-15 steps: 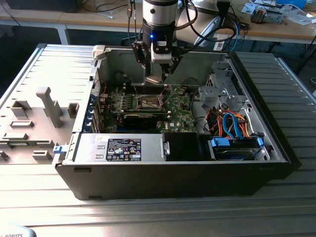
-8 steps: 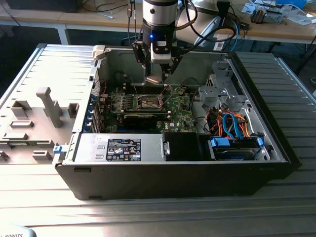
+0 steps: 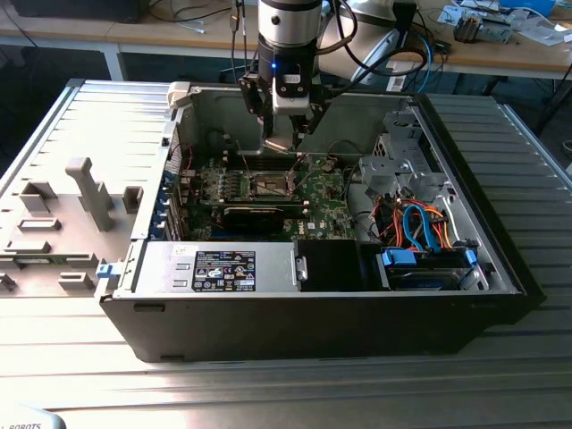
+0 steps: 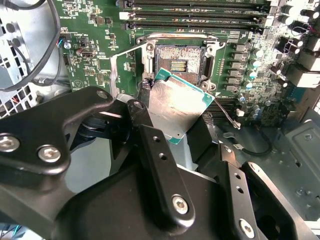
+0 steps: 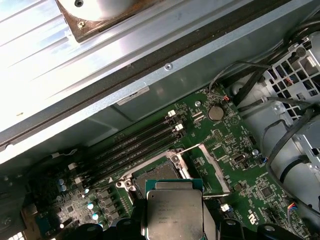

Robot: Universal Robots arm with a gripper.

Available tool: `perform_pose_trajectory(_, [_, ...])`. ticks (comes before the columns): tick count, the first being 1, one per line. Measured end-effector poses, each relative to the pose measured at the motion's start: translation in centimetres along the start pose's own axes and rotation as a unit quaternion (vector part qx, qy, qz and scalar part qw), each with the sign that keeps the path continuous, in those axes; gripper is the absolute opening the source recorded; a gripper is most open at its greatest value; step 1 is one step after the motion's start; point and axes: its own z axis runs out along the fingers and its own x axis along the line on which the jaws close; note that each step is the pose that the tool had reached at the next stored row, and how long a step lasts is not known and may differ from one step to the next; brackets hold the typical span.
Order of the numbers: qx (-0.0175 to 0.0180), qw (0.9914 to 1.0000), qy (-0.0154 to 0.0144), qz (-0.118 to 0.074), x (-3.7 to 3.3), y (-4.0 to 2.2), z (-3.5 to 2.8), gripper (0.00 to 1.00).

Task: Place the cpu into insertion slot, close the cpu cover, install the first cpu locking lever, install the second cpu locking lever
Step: 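Place the cpu into insertion slot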

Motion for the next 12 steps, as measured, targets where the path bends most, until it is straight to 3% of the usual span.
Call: perform_pose_trajectory(12, [-0.0002, 0.99997, -0.0007, 0.008, 0.0, 0.0, 0.02, 0.54])
